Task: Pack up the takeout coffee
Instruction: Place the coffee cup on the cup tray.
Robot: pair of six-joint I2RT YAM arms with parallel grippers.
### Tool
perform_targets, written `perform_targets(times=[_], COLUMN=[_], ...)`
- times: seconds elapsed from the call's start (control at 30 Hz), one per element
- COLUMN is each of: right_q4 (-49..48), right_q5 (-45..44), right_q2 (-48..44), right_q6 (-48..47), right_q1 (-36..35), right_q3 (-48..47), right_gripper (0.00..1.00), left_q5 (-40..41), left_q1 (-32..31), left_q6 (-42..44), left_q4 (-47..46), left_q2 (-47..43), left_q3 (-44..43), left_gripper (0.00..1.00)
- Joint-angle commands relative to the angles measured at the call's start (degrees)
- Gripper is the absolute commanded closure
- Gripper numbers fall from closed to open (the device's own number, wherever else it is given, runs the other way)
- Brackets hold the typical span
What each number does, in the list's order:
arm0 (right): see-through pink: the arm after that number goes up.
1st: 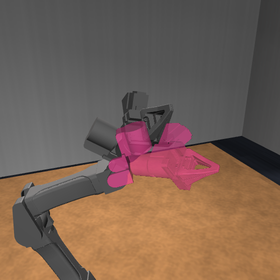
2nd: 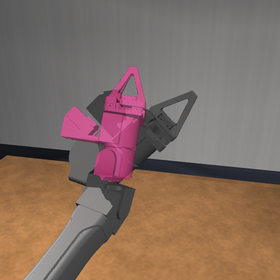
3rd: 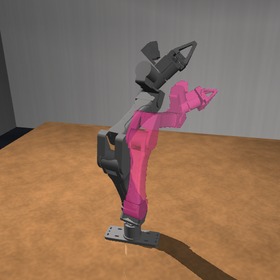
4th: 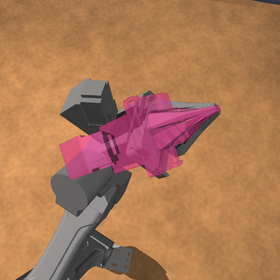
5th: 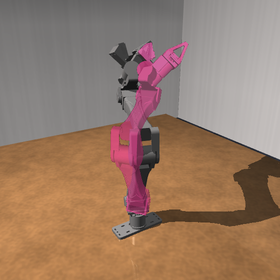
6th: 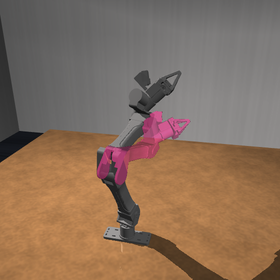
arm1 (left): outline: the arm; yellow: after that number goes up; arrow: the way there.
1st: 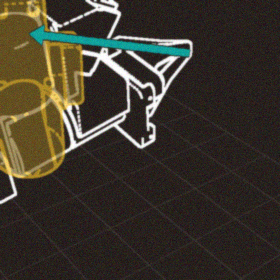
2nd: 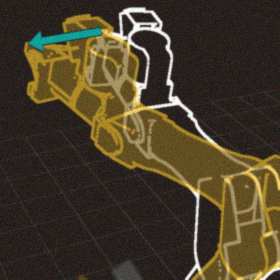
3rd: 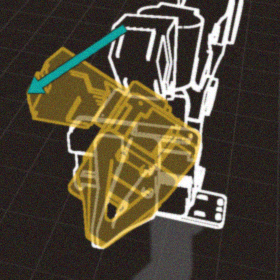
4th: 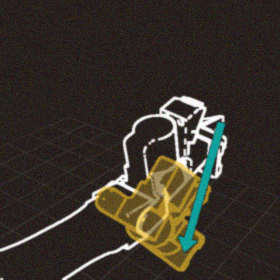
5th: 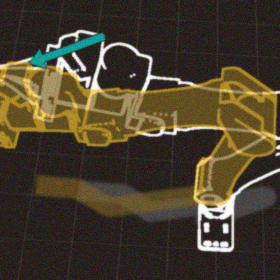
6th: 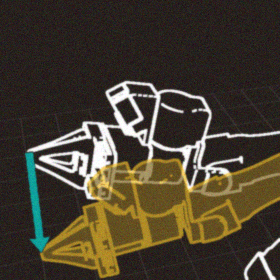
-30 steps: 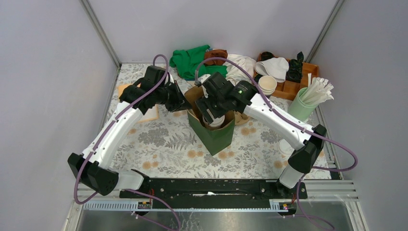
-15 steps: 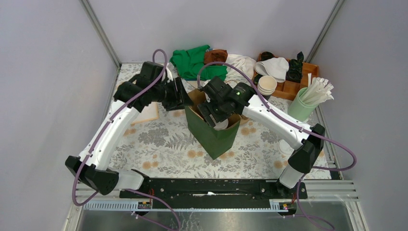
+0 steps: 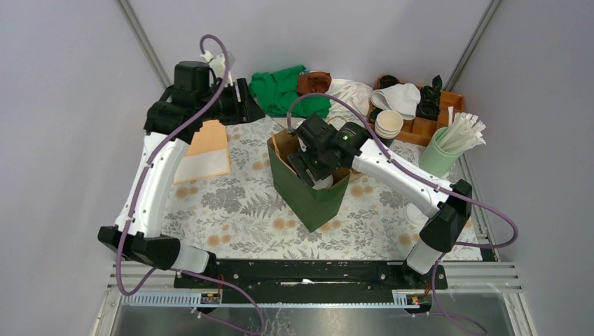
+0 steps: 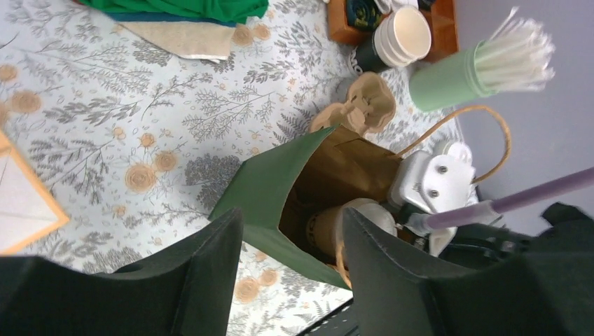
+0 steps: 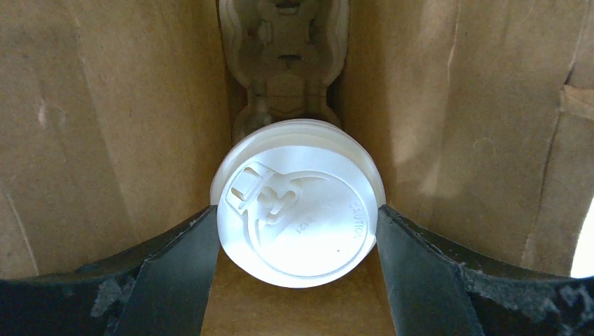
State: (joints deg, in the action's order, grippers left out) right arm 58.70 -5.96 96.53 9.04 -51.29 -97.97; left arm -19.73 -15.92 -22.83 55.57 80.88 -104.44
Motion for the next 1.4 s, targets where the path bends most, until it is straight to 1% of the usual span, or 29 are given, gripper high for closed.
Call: perform_targets(times=[0.0,0.1,0.23,0.37,0.47,0.57,0.73,0.97,1.07,1.23,1.37], right_q4=[-1.0,-1.1,-1.1,-1.4,-1.5,-2.2,-2.8,-4.6,-5.9,-9.2,-10.5], right_q5=[1.3,1.3,1.0,0.9,0.9,1.0,1.0,1.3,2.0,2.4,1.9], right_q2=[-3.2,-3.5,-3.7,-3.9,-4.0,-4.7,-5.9,-8.9,-10.6,-15.3,-18.3], right_q6=[-0.6,-0.8,-1.0,-1.1,-1.1,-1.0,-1.6,-2.3,-3.0,-4.5,-4.8], right_q1=[-0.5,-0.5,-0.5,-0.5,-0.5,-0.5,-0.5,-0.5,-0.4,-0.5,-0.6], right_q3=[0.6,0.7,0.3,0.3,0.3,1.0,2.2,4.6,6.9,13.2,15.2], right_gripper=[0.44,0.44,0.44,0.44,0.44,0.45,0.45,0.46,0.46,0.46,0.48], left_q5=[-9.0,-12.6,-16.2,-15.2,-13.3,-10.4,-5.9,0.0,3.0,3.7,2.9], left_q1=[-0.3,-0.3,-1.3,-4.2,-5.8,-6.6,-8.6,-11.9,-14.0,-16.9,-17.9], left_q6=[10.6,14.4,16.7,16.5,16.9,16.9,17.8,20.1,21.3,22.3,21.0], left_q4=[-11.7,-15.2,-14.9,-16.7,-16.7,-16.2,-15.5,-15.0,-17.1,-25.3,-26.1], left_q2=[1.0,2.1,4.6,5.2,5.9,6.4,6.9,6.3,4.2,-2.6,-4.6], left_q3=[6.8,8.9,9.5,11.9,12.8,13.3,12.3,9.9,10.5,16.5,17.1], left_gripper=[0.39,0.37,0.37,0.38,0.41,0.48,0.67,1.00,1.00,1.00,1.00])
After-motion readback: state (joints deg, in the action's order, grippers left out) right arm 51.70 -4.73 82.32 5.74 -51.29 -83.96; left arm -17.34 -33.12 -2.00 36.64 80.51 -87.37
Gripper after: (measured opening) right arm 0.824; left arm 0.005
